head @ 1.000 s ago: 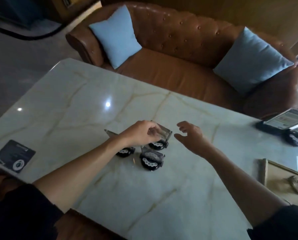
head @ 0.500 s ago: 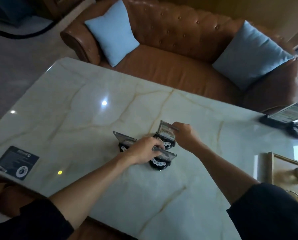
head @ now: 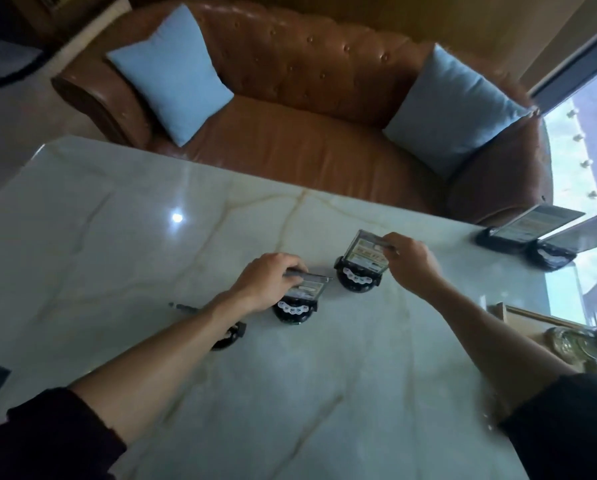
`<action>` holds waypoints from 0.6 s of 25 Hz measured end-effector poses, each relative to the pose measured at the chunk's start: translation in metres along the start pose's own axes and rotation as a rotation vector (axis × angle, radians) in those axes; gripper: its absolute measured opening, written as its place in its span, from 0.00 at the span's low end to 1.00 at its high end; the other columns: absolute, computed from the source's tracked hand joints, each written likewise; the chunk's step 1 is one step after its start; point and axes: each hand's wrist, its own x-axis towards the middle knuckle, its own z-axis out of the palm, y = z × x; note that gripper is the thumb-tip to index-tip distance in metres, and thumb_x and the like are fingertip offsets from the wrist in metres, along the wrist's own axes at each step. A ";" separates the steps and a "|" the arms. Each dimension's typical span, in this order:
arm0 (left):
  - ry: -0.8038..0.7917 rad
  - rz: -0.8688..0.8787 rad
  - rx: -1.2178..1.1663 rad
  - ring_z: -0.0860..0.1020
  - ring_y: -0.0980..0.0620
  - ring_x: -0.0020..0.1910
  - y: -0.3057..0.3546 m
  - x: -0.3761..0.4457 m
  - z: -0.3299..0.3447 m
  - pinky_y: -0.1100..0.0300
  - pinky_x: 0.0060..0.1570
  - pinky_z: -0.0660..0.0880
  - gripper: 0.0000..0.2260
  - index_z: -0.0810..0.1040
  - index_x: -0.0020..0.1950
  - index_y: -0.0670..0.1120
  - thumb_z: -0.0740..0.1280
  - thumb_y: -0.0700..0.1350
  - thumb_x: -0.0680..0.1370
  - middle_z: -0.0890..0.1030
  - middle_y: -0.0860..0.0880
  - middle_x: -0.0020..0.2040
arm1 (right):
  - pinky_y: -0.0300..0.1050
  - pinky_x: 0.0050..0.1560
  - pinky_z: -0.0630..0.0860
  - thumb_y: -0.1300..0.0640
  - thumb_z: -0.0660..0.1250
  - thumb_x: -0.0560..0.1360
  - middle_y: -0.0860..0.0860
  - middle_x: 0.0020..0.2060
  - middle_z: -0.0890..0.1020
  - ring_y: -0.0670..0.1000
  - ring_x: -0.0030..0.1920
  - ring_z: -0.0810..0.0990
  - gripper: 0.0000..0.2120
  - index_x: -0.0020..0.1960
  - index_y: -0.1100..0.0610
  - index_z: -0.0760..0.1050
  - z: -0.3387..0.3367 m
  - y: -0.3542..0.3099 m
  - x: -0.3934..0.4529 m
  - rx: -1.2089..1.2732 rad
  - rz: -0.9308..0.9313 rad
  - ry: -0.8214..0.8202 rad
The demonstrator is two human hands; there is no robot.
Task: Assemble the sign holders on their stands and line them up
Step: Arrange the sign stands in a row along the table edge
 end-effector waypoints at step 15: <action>0.152 0.142 -0.056 0.80 0.51 0.51 0.120 0.229 0.039 0.53 0.51 0.76 0.07 0.83 0.52 0.49 0.68 0.42 0.77 0.84 0.51 0.52 | 0.50 0.44 0.78 0.60 0.60 0.75 0.58 0.48 0.83 0.61 0.45 0.79 0.13 0.55 0.53 0.79 -0.091 0.137 0.131 -0.066 0.092 0.162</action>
